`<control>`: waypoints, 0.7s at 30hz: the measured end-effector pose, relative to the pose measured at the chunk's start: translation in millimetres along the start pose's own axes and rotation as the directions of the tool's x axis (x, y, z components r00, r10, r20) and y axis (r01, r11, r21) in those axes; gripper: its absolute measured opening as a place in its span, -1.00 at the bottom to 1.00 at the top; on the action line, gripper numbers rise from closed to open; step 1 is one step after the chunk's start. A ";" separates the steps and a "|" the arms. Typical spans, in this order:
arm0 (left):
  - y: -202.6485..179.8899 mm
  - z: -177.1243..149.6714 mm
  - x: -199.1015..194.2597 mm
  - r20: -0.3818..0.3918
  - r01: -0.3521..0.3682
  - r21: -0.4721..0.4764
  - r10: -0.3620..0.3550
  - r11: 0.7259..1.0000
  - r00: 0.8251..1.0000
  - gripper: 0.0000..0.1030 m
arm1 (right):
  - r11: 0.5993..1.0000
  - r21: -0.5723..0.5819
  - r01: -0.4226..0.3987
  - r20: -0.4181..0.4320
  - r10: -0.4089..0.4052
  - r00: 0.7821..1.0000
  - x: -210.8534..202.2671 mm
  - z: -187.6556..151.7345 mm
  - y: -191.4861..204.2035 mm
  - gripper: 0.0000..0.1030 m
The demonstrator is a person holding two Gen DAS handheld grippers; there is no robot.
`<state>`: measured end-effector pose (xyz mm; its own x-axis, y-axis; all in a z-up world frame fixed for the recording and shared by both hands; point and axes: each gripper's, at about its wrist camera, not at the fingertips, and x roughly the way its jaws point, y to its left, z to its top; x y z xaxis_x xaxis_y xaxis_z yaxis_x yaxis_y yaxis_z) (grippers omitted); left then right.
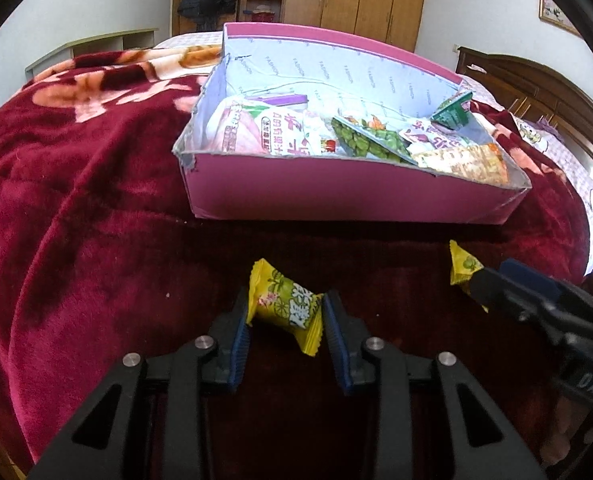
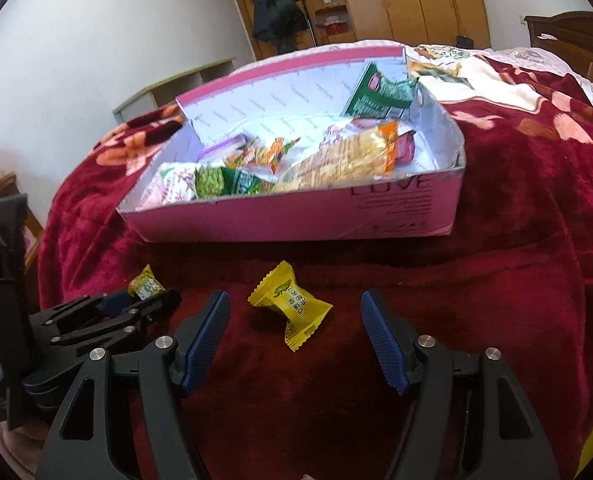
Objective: Organize snacks
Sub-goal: 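Grasp a yellow candy with the left tool while the right tool grasps the other yellow candy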
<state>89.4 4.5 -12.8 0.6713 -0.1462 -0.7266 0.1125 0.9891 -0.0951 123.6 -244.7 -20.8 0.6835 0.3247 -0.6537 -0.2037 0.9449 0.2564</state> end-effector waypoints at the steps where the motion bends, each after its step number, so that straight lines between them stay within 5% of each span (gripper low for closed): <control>1: 0.6 0.0 0.3 0.000 0.002 -0.002 -0.002 1.000 1.000 -0.30 | 1.000 -0.002 0.008 -0.004 -0.008 1.000 2.1 -0.3 0.6 0.35; 7: 2.4 -2.2 2.1 0.006 0.015 -0.005 -0.015 1.000 1.000 -0.29 | 0.999 -0.025 0.049 -0.017 -0.049 0.999 11.9 -1.5 7.0 0.30; 14: 4.8 -3.0 3.6 0.008 0.022 -0.008 -0.022 1.000 1.000 -0.29 | 0.995 -0.044 0.094 -0.008 -0.094 0.995 17.4 -4.8 9.2 -0.09; 21: 4.2 -3.9 3.2 0.011 0.021 -0.005 -0.021 1.000 1.000 -0.29 | 0.990 -0.074 0.120 0.011 -0.119 0.993 18.0 -7.5 14.6 -0.20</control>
<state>89.2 8.3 -18.1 0.6765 -0.1675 -0.7172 0.1229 0.9858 -0.1143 127.7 -224.7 -34.2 0.7108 0.2093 -0.6716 -0.1716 0.9775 0.1230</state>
